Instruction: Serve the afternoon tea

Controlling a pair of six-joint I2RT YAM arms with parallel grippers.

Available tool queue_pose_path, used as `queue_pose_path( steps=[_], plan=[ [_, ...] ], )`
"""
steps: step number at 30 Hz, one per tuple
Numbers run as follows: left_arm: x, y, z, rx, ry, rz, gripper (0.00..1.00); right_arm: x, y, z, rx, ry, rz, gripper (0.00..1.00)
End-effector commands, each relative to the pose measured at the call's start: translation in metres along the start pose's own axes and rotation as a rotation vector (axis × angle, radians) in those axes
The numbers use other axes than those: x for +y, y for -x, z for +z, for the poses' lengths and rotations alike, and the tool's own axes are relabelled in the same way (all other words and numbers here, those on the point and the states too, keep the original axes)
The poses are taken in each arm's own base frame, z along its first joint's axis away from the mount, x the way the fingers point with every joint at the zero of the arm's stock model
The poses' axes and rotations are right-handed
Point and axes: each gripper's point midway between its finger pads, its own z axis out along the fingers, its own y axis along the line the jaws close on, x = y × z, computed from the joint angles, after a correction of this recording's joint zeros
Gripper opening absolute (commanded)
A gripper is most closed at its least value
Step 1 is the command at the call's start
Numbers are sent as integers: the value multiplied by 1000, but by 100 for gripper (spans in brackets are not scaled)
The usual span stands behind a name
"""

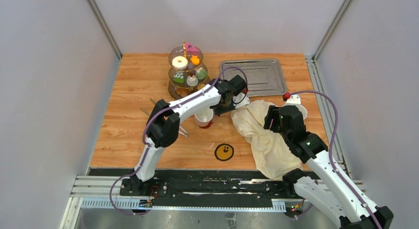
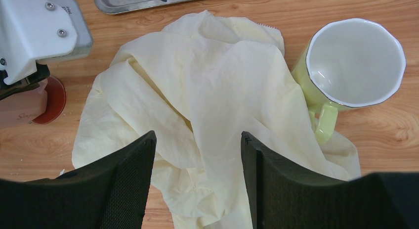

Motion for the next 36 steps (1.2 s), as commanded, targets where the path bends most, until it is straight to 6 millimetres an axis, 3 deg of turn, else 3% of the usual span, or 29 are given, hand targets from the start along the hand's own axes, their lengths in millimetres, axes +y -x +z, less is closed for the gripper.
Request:
queue_pose_path(
  steps=[1,7,11,17,23,31,36],
  plan=[
    [9,14,-22,-59,37,5,9,-6,0,0,4,-18,5,63],
    [3,17,-25,-84,0,15,10,-5,-1,0,6,-14,5,62],
    [0,21,-28,-106,-20,17,0,-6,0,-1,2,-15,3,62],
    [-6,26,-33,-140,-61,13,0,-6,-2,-1,5,-14,5,62],
    [0,23,-33,-123,-27,14,0,-6,-2,-2,4,-12,6,62],
    [10,11,-24,-56,45,15,26,-6,-1,-5,-2,-6,9,62],
    [17,12,-24,-48,80,8,34,-6,0,-6,-6,-3,12,62]
  ],
)
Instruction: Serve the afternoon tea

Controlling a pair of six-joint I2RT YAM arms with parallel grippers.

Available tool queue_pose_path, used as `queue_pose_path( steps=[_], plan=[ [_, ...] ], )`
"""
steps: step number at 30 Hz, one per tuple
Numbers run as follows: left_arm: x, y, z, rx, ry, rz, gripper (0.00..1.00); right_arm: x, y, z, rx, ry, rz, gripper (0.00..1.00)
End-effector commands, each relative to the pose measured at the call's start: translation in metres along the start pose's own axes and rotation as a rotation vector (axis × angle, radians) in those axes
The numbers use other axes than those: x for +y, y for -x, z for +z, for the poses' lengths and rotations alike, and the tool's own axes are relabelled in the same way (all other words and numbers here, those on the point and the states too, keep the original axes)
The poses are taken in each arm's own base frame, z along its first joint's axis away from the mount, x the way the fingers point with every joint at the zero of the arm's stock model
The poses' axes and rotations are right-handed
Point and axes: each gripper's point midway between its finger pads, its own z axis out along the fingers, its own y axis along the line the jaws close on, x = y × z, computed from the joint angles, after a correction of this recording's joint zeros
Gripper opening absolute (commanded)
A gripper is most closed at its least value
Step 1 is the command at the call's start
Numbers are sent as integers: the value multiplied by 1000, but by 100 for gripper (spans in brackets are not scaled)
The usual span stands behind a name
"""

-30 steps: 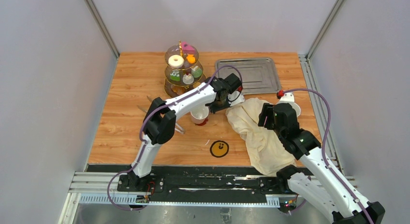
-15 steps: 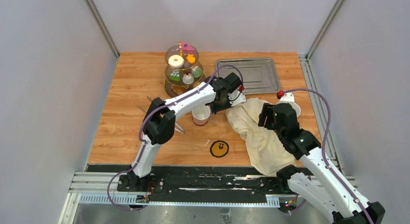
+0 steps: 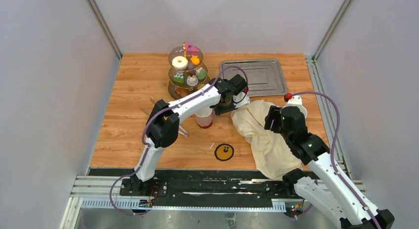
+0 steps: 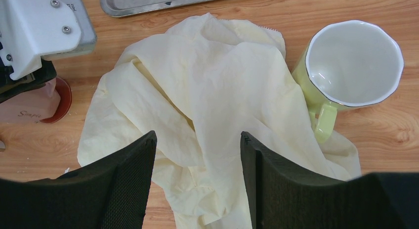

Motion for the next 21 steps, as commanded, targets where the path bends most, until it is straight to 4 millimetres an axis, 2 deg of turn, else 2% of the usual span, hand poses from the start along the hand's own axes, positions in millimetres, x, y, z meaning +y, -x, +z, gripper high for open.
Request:
queue_pose_path(
  steps=[1,7,12,15,21],
  plan=[
    [15,10,-20,-38,74,-3,34,-7,-2,-2,6,-16,6,62],
    [21,18,-27,-64,89,-14,38,-7,1,-6,-1,-18,8,62],
    [27,28,-44,-117,103,-34,41,-14,12,-11,-25,-50,-3,62],
    [31,35,-62,-168,110,-47,43,-28,25,-18,-49,-127,-29,63],
    [37,50,-102,-286,111,-78,46,-76,54,-42,-62,-407,-78,65]
  ],
)
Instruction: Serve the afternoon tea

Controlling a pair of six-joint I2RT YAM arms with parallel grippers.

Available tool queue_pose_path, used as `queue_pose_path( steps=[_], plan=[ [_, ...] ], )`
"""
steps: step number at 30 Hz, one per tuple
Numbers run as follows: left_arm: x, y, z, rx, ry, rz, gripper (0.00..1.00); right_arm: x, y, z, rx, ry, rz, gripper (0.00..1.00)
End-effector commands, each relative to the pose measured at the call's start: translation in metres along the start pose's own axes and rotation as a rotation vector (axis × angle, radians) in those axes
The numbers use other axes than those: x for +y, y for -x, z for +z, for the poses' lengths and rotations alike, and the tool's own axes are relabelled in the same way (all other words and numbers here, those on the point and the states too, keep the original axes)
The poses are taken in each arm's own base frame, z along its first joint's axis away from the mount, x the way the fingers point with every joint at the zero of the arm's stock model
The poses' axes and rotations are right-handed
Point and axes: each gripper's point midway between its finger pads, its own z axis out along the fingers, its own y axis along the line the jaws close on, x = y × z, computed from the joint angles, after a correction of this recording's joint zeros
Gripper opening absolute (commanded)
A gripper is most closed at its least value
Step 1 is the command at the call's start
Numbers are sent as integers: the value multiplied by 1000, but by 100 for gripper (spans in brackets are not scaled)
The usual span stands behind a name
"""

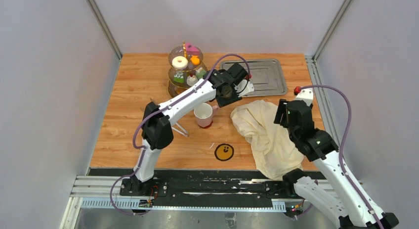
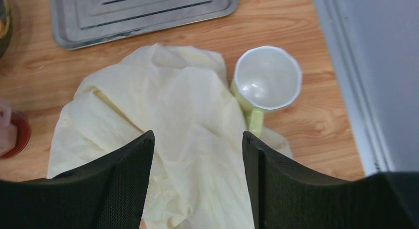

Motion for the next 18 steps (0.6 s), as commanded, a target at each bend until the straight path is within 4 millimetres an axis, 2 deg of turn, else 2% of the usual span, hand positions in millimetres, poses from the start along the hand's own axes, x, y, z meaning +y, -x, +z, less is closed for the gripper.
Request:
queue_pose_path(
  steps=[1,3,6,8,11,15,18],
  plan=[
    [17,32,-60,-177,35,-54,46,-60,20,-14,0,-294,-36,66],
    [22,37,-73,-209,51,-79,47,-73,13,-12,56,-344,-21,66],
    [31,41,-91,-250,87,-136,47,-82,-11,-1,167,-339,26,63],
    [36,41,-102,-272,117,-182,47,-74,-30,7,251,-262,69,58],
    [38,42,-118,-329,128,-255,47,-68,-47,12,313,-210,94,56],
    [36,43,-136,-439,128,-324,48,-67,-59,15,343,-208,109,56],
    [30,44,-149,-526,107,-348,50,-71,-65,21,352,-231,133,48]
  ],
)
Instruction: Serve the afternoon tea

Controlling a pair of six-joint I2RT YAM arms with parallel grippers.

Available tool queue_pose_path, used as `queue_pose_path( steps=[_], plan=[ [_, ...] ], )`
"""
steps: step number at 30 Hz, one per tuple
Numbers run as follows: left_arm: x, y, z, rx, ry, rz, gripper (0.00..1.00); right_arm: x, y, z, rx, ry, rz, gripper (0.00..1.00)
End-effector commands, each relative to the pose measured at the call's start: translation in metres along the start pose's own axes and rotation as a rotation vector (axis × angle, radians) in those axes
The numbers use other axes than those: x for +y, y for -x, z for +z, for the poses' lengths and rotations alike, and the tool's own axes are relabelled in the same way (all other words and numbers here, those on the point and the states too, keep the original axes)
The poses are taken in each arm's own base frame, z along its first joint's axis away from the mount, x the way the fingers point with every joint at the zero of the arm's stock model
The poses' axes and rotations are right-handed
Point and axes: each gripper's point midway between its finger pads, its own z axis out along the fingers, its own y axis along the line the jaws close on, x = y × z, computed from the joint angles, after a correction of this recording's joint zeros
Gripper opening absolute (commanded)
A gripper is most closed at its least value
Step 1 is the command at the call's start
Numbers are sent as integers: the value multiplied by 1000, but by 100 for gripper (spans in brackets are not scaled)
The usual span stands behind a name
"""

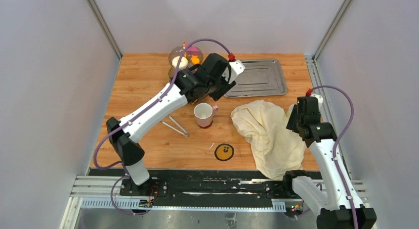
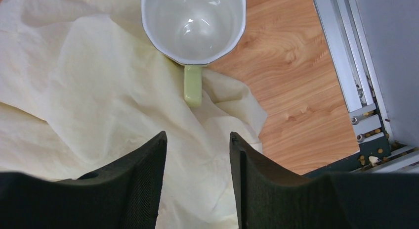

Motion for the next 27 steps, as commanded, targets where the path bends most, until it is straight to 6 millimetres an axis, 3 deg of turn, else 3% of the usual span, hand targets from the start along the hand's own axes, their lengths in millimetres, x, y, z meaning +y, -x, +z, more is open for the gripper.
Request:
queue_pose_path(
  steps=[1,7,16,27],
  plan=[
    [-5,26,-22,-184,-23,-96,51,-2,-12,10,40,3,44,47],
    [-10,14,-25,-191,-34,-96,52,1,-9,29,22,13,85,40],
    [-21,4,-17,-158,-83,-72,52,-1,5,43,-9,-5,111,42],
    [-20,2,-16,-155,-77,-47,52,-2,-1,64,37,-22,118,40]
  ],
)
